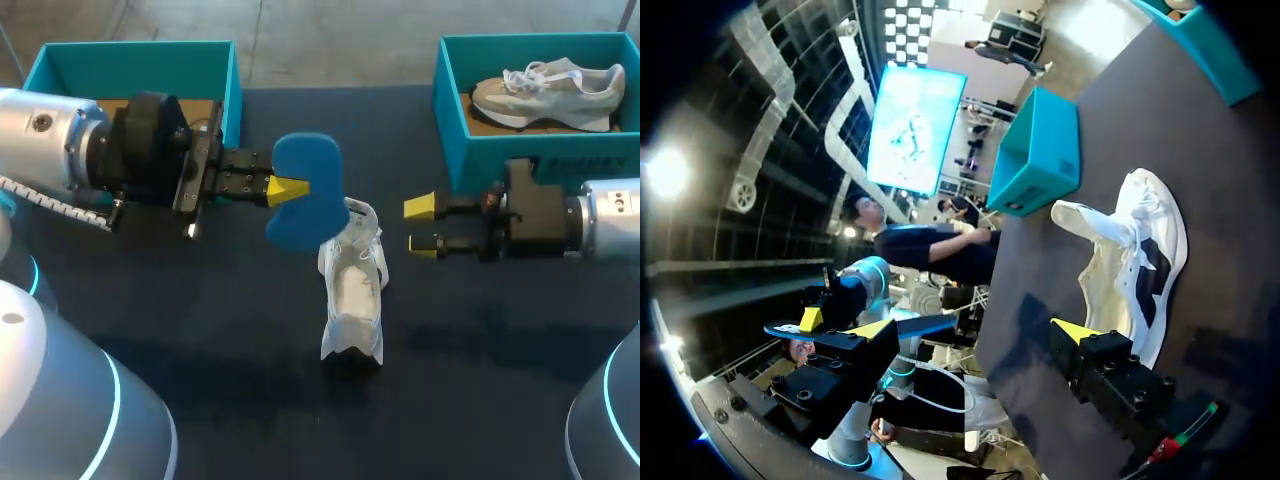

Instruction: Take the shoe out of the shoebox, open the shoe tongue, remove and reinsert the insole, then place the shoe into the shoebox

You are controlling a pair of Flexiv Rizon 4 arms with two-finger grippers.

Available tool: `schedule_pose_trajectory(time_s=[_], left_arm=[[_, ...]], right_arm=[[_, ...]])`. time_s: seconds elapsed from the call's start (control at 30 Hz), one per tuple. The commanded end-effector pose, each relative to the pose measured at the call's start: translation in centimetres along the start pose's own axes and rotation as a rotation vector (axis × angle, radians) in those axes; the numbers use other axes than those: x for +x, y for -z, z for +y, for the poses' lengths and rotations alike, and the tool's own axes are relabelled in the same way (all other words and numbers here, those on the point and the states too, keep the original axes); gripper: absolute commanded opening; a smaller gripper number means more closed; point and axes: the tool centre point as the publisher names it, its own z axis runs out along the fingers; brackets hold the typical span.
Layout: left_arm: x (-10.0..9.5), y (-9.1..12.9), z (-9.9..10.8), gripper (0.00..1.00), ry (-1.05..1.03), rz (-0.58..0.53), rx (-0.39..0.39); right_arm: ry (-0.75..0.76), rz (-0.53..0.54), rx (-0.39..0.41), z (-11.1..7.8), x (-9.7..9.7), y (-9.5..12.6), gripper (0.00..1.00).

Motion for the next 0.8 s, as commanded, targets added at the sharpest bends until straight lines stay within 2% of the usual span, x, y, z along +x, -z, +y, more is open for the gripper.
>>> schedule_pose_trajectory(time_s=[0.03, 0.23, 0.37, 0.8], left_arm=[[0.1, 0.2, 0.5, 0.00, -0.425, -0.010, -0.068], [0.2, -0.2, 1.8, 0.00, -0.740, -0.068, -0.089], [-0.1, -0.1, 2.6, 0.00, -0.867, -0.116, -0.094], [-0.1, -0.1, 2.6, 0.00, -0.867, -0.116, -0.094]], right_arm=[[0.000, -0.002, -0.002, -0.1, 0.0, -0.1, 1.00], [0.000, -0.002, -0.002, -0.1, 0.0, -0.1, 1.00], [0.000, -0.002, -0.002, -0.1, 0.0, -0.1, 1.00], [0.000, -0.002, -0.002, -0.1, 0.0, -0.1, 1.00]])
